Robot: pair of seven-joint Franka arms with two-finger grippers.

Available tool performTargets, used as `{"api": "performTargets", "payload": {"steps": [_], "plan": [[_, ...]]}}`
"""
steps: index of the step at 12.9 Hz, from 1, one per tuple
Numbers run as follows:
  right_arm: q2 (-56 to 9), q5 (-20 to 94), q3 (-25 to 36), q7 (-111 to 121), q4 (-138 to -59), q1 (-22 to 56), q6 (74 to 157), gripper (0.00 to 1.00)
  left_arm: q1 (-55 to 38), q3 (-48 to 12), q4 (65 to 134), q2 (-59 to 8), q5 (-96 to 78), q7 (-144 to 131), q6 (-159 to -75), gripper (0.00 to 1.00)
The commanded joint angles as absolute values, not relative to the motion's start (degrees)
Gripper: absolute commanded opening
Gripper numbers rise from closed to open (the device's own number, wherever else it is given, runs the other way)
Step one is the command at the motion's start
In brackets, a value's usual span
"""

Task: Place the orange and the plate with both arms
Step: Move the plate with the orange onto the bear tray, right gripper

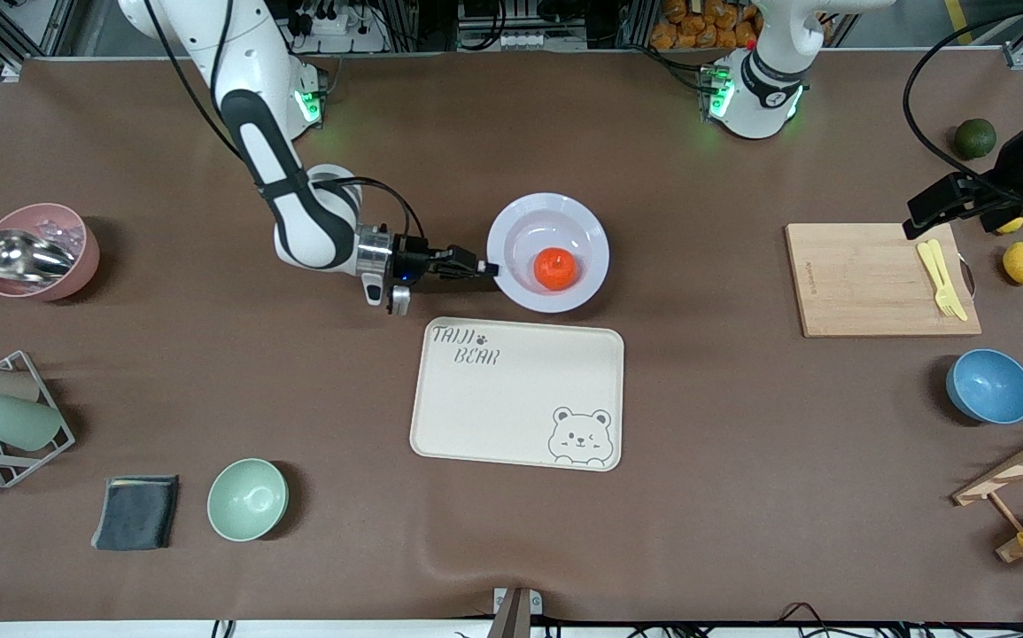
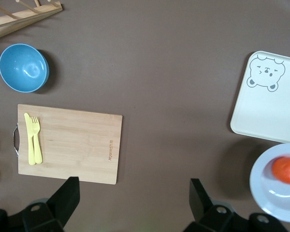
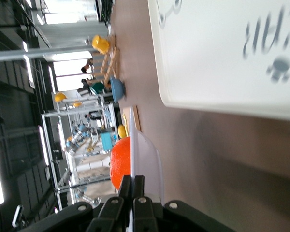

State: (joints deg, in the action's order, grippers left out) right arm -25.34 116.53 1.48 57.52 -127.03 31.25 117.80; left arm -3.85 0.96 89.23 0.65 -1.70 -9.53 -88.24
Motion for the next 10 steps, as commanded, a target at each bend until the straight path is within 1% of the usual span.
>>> {"api": "performTargets", "payload": {"steps": [1,3,5,6,8,10], "plan": [[-24.1,117.8,1.1,54.2,-125.7,26.8,117.1,0.0,-3.8,1.1,90.1,1.7,-3.1,-8.2,-88.5,1.0],[-24.5,117.8,1.3,52.9,-122.7,25.2,117.4,0.0,-3.8,1.1,90.2,1.7,-3.1,-8.2,-88.5,1.0],[-28.5,117.7,1.4,53.1,-117.6,24.3,117.9,0.0,-3.8,1.1,90.3,1.6,-3.1,-8.1,-88.5,1.0],[-30.8,117.6,1.4,53.2,-114.9,24.2,119.1,0.0,-3.9,1.1,90.4,1.6,-3.1,-8.2,-88.5,1.0],[-35.4,117.4,1.4,54.0,-108.8,25.1,124.5,0.0,-4.0,1.1,90.4,1.4,-3.1,-8.2,-88.6,1.0],[-39.4,117.4,1.3,54.1,-103.6,25.0,125.0,0.0,-4.1,1.1,90.4,1.4,-3.1,-8.2,-88.6,1.0]]}}
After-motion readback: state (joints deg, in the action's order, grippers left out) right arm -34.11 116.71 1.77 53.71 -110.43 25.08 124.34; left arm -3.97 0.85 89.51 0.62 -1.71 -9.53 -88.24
